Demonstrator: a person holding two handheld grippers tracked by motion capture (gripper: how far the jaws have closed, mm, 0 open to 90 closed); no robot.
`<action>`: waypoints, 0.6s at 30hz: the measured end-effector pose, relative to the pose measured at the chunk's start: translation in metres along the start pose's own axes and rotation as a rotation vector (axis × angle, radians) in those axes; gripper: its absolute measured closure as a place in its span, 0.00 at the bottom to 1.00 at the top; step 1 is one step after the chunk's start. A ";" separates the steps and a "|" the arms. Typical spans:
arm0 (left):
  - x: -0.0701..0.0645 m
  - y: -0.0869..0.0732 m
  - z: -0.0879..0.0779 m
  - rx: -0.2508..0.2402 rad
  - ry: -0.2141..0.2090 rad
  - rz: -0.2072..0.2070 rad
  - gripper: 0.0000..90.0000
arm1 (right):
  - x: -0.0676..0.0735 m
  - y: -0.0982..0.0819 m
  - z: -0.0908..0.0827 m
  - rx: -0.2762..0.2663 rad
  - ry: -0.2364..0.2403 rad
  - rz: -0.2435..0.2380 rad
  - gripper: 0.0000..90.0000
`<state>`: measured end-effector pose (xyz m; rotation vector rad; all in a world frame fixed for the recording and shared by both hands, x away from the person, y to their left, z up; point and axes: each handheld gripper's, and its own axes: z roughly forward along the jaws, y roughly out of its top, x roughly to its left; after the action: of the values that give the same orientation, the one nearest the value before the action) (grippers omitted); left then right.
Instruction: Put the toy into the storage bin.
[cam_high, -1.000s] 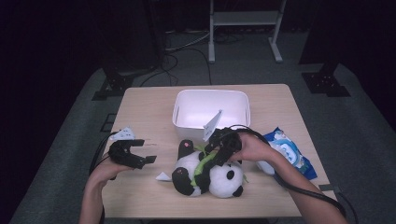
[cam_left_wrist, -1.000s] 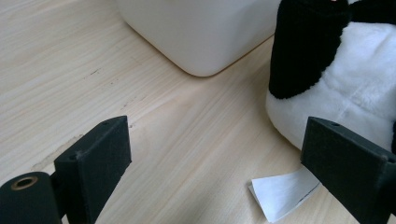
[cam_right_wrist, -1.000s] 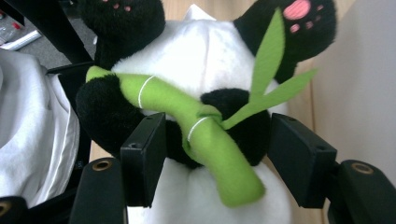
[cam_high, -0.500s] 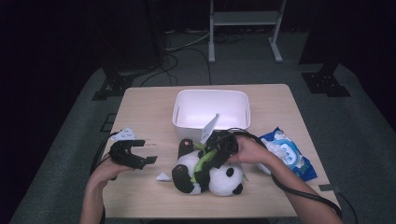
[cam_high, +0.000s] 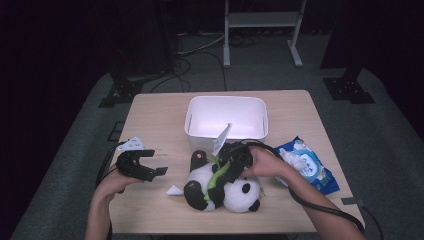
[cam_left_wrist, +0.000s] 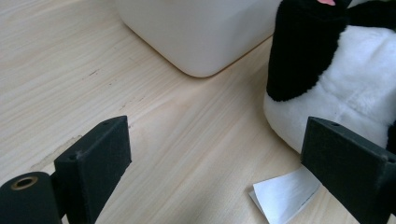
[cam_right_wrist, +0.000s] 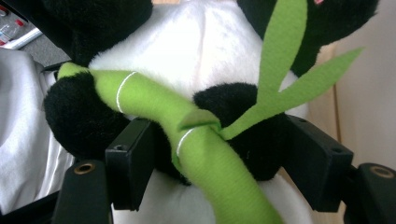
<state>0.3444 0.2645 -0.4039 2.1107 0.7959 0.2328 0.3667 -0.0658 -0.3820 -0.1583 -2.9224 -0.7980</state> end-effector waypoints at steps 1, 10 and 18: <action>0.000 0.000 0.000 0.000 0.000 -0.001 0.08 | 0.001 0.000 0.000 -0.004 -0.005 -0.006 0.32; 0.003 -0.004 0.001 0.009 0.005 -0.013 0.08 | 0.013 -0.003 0.005 -0.016 -0.016 -0.013 0.28; 0.003 -0.004 0.002 0.012 0.005 -0.015 0.08 | 0.017 -0.007 0.007 -0.035 -0.018 -0.003 0.32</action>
<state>0.3458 0.2671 -0.4083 2.1157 0.8173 0.2257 0.3483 -0.0669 -0.3894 -0.1647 -2.9276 -0.8527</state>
